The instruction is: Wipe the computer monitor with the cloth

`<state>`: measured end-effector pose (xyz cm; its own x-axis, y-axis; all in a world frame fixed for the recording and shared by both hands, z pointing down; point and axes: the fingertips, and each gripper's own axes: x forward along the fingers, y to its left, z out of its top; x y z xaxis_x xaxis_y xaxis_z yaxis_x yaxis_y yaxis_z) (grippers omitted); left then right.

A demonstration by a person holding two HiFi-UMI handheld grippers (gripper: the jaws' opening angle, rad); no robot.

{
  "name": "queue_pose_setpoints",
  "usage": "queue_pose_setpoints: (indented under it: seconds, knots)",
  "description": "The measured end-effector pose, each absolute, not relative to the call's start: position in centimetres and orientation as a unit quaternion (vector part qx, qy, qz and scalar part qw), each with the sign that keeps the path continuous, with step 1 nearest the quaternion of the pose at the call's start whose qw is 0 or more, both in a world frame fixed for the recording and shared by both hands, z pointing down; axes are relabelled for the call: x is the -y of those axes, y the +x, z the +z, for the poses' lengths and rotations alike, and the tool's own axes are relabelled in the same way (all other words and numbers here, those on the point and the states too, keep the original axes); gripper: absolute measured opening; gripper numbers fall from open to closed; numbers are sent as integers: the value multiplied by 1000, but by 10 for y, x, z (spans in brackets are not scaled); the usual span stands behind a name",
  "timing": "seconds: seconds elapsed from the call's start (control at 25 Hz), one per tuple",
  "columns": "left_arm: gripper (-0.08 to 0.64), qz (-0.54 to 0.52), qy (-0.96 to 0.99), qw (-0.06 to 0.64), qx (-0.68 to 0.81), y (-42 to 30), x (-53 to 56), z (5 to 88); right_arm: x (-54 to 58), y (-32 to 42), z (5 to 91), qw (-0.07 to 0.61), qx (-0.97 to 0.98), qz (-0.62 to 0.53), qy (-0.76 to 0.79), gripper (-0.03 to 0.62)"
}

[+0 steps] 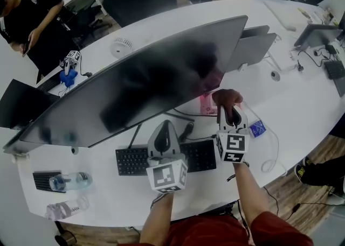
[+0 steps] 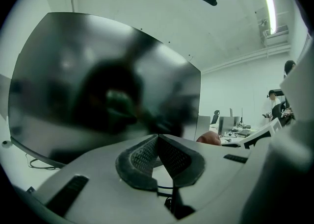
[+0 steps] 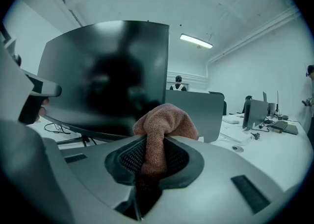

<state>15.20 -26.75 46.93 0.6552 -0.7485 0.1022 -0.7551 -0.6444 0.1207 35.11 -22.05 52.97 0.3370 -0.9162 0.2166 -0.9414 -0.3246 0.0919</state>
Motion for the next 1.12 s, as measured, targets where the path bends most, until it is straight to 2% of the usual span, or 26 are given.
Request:
queue_pose_setpoints:
  seconds: [0.52, 1.12]
  knots:
    - [23, 45, 906, 89, 412, 177, 284, 496, 258, 382, 572, 114, 569, 92, 809, 75]
    - [23, 49, 896, 96, 432, 153, 287, 504, 274, 362, 578, 117, 583, 95, 799, 75]
